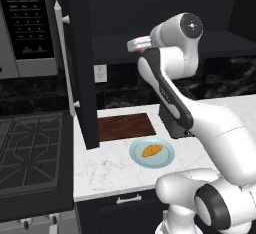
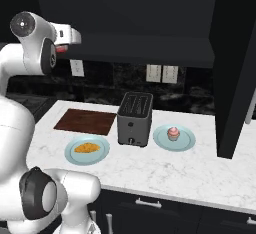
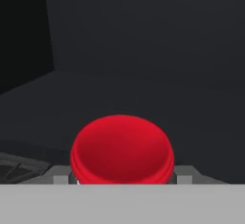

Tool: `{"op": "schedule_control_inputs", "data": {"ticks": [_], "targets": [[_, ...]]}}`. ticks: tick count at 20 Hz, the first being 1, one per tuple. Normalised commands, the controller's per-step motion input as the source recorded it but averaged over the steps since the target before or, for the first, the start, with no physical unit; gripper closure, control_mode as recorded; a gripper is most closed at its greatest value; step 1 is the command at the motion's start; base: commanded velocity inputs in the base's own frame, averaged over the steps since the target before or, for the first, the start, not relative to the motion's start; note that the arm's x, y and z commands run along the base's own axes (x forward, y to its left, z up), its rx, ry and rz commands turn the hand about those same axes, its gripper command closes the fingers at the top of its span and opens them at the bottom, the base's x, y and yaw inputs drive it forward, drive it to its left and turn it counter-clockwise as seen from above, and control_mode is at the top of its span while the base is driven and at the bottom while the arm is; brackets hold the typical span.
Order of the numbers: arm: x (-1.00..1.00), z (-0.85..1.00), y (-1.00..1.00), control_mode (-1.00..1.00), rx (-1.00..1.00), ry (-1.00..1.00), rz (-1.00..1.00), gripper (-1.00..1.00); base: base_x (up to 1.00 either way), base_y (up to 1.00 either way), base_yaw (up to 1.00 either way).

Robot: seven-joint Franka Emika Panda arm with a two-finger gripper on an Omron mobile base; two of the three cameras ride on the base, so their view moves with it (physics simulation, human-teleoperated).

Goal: From the different types of pastries on the counter, select a croissant and place it on the cutting board. Then retrieve a jar of jam from the cabinet and place it alongside the croissant on the cutting board.

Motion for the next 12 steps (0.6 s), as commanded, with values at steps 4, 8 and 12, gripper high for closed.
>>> {"op": "schedule_control_inputs", "data": {"ticks": [4,8,12], "targets": [[-1.00,0.00,-0.36,-1.00,0.00,0.02,0.00,1.00,0.00,0.00,0.00],[-1.00,-0.19,-0.47,-1.00,0.00,0.05,0.00,1.00,0.00,0.00,0.00],[-1.00,-0.68,-0.43,-1.00,0.00,0.08,-0.01,1.00,0.00,0.00,0.00]]}}
